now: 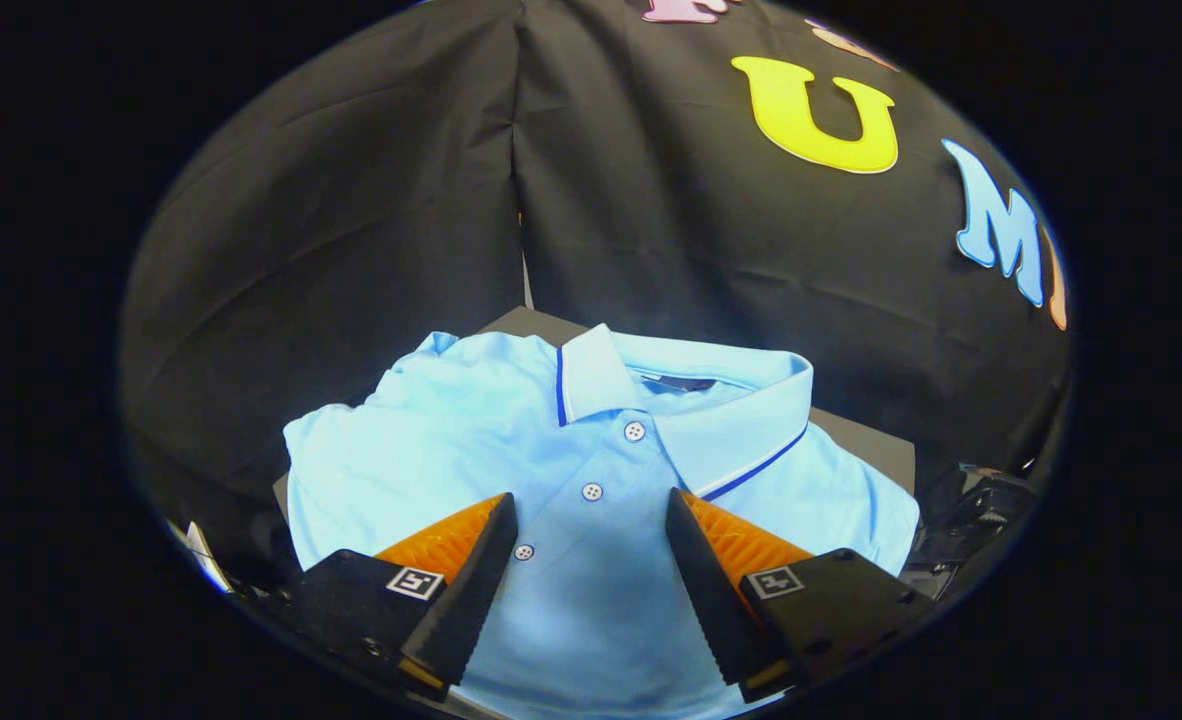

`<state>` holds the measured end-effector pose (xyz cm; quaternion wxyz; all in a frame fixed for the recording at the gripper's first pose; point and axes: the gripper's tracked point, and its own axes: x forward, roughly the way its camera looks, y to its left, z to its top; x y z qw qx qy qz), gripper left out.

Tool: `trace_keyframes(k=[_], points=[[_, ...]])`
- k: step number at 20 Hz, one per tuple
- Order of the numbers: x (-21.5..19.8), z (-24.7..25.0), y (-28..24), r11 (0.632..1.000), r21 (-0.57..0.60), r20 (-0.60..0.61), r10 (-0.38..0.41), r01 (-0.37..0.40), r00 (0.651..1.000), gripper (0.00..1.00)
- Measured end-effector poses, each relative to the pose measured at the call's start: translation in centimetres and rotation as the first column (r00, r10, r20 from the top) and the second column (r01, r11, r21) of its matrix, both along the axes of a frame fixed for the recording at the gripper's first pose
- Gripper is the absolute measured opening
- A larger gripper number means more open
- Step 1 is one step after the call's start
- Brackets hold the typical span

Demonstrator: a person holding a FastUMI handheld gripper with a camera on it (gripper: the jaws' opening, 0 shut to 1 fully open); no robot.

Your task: Put the clothes into the washing machine and then close the washing machine lid.

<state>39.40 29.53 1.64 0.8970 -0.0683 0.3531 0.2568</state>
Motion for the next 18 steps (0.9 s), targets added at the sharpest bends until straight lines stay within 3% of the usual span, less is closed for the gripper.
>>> trace_keyframes(k=[2, 4, 6, 10, 14, 18], points=[[0.1, -0.2, 0.2, 1.0, 0.001, -0.022, 0.01, -0.01, 1.0, 0.83], [0.0, 0.0, 0.2, 0.999, -0.008, -0.037, 0.03, -0.031, 0.999, 0.83], [0.3, 0.0, 0.7, 1.0, 0.019, -0.03, 0.009, -0.009, 1.0, 0.28], [0.9, 0.2, 0.6, 1.0, 0.019, 0.017, 0.022, -0.023, 1.0, 0.28], [0.5, 0.6, 0.6, 0.999, 0.036, 0.068, 0.021, -0.024, 0.997, 0.03], [0.3, 2.4, 0.4, 0.974, 0.224, 0.065, -0.034, 0.018, 0.997, 0.02]])
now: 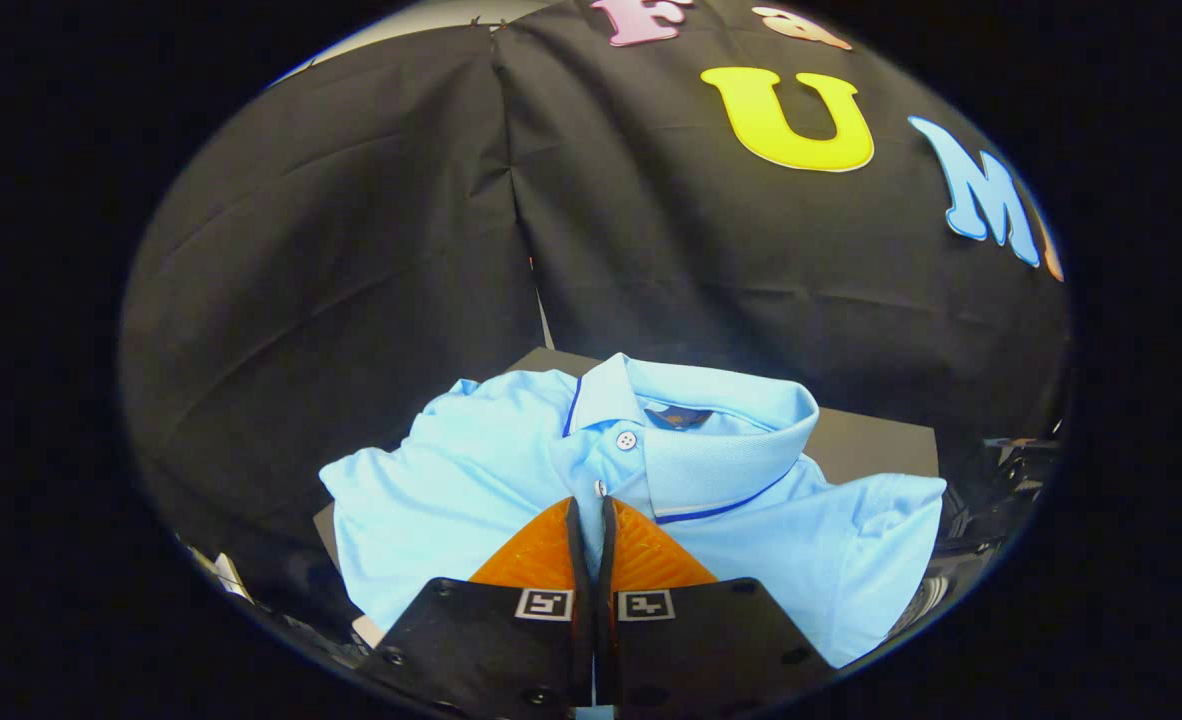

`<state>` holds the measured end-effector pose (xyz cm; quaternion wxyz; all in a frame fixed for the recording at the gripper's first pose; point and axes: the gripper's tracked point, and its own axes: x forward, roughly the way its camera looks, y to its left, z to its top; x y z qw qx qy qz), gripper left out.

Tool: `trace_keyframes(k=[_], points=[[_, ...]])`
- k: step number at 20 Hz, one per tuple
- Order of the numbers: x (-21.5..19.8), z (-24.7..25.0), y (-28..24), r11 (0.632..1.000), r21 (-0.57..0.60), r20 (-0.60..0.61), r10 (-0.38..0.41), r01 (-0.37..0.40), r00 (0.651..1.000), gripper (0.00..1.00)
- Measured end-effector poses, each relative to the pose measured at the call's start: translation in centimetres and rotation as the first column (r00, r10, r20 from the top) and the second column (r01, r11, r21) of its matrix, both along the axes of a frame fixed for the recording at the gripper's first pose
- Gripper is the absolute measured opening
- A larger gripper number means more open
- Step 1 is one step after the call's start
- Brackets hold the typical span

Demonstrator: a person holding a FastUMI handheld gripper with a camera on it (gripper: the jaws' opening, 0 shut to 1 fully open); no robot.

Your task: Put the clothes into the washing machine and then close the washing machine lid.

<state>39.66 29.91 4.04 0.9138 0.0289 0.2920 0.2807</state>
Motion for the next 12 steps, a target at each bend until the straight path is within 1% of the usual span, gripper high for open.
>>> trace_keyframes(k=[4, 12], points=[[-0.7, 2.3, -0.7, 1.0, 0.031, 0.083, -0.002, 0.0, 0.997, 0.02], [-2.2, 7.2, -3.9, 0.996, 0.085, 0.191, -0.027, 0.011, 0.981, 0.02]])
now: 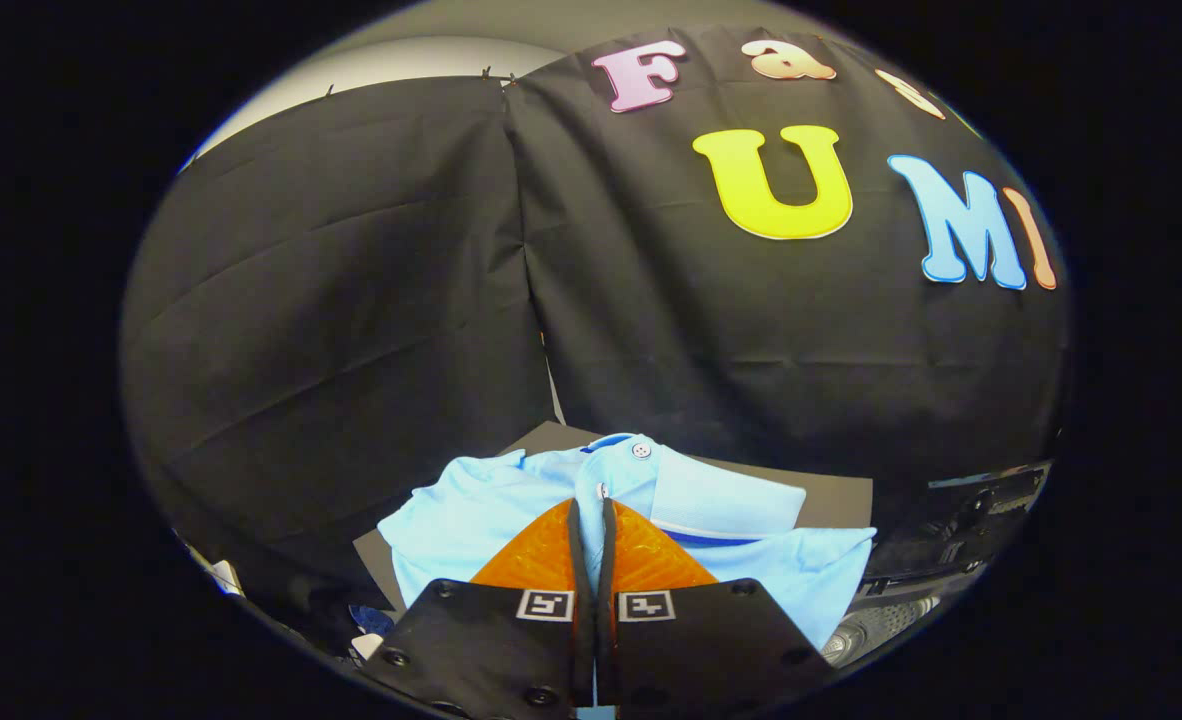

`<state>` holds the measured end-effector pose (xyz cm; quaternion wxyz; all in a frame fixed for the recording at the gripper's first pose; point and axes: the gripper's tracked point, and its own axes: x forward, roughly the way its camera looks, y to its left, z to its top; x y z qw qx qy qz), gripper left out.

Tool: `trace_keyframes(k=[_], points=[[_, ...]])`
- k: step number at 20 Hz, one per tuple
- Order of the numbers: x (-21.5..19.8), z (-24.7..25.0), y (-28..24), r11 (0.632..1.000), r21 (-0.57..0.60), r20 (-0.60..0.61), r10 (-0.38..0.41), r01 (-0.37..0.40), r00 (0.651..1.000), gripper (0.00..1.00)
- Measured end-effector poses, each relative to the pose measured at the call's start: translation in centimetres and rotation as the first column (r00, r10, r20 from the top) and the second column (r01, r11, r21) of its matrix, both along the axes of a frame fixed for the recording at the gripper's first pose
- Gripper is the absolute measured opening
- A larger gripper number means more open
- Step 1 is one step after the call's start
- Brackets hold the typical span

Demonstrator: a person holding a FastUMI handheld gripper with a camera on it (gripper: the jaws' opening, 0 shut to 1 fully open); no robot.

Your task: Put the clothes into the washing machine and then close the washing machine lid.

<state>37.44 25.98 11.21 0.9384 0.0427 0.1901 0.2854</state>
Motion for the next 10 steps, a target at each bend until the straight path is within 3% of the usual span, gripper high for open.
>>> trace_keyframes(k=[10], points=[[0.1, 4.2, -8.7, 0.993, 0.04, 0.067, -0.11, 0.108, 0.992, 0.02]])
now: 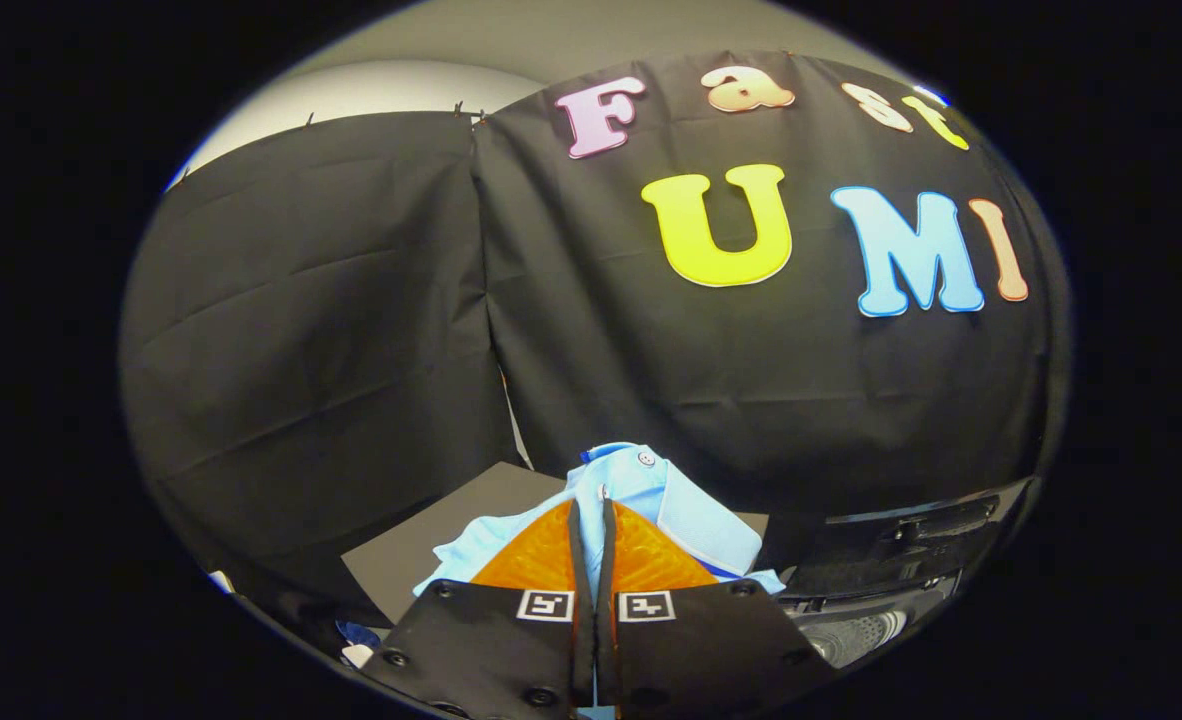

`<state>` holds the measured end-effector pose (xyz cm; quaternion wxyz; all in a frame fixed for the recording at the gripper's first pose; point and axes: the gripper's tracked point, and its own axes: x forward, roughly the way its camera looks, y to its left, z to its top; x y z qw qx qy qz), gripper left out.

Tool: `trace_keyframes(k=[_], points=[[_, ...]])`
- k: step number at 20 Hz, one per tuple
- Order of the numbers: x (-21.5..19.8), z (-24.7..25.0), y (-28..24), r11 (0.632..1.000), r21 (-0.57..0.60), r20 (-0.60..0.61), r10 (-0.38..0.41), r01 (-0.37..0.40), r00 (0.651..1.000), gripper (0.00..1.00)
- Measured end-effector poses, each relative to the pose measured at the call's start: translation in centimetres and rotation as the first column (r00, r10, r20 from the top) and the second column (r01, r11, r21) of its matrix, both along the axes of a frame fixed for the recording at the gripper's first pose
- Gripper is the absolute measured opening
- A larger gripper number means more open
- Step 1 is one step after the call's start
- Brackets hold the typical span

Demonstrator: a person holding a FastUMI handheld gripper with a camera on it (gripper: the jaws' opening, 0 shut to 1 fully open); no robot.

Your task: Put the clothes into the washing machine and then close the washing machine lid.

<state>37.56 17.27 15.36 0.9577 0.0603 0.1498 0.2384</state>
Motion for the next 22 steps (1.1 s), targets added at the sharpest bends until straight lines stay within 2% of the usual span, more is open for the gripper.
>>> trace_keyframes(k=[11, 22], points=[[-0.9, 2.0, -10.9, 0.989, 0.03, 0.053, -0.145, 0.143, 0.988, 0.02], [-1.8, 1.0, -21.4, 0.952, 0.01, 0.059, -0.305, 0.305, 0.951, 0.02]])
